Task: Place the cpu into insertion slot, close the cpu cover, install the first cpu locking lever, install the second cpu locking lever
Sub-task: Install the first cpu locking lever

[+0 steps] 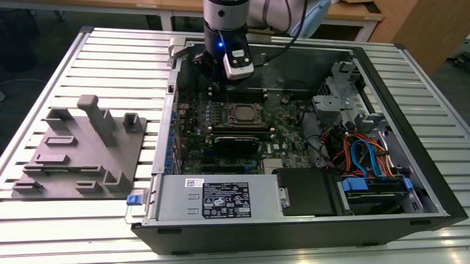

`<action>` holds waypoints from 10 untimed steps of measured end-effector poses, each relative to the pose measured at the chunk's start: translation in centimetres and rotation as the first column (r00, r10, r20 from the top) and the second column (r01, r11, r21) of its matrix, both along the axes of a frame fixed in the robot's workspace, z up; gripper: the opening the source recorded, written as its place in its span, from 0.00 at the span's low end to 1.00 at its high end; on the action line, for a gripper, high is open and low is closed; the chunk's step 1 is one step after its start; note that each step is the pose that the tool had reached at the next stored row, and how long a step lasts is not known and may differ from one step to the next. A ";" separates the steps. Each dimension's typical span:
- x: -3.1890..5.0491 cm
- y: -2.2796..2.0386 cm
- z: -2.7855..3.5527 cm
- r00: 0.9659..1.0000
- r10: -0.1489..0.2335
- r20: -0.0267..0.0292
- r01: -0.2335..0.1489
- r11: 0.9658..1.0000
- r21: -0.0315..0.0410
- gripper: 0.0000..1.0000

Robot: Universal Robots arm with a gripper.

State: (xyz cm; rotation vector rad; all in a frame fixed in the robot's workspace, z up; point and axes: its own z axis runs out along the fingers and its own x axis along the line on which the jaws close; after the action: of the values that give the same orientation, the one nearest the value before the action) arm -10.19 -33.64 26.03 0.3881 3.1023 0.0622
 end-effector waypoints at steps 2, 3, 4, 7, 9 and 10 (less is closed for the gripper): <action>-0.23 0.00 -0.04 1.000 0.005 0.000 -0.005 1.000 0.000 0.10; -0.24 0.01 -0.05 1.000 0.014 0.000 -0.014 1.000 0.000 0.10; -0.24 0.00 -0.07 1.000 0.029 0.000 -0.029 1.000 0.000 0.10; -0.25 0.00 -0.15 0.997 0.079 0.000 -0.079 0.997 0.000 0.10; -0.25 0.00 -0.18 0.994 0.105 0.000 -0.105 0.994 0.000 0.10; -0.24 0.03 -0.21 0.993 0.115 0.000 -0.115 0.993 0.000 0.10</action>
State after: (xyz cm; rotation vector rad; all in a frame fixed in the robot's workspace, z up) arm -10.43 -33.61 25.82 0.2095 3.1215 0.0639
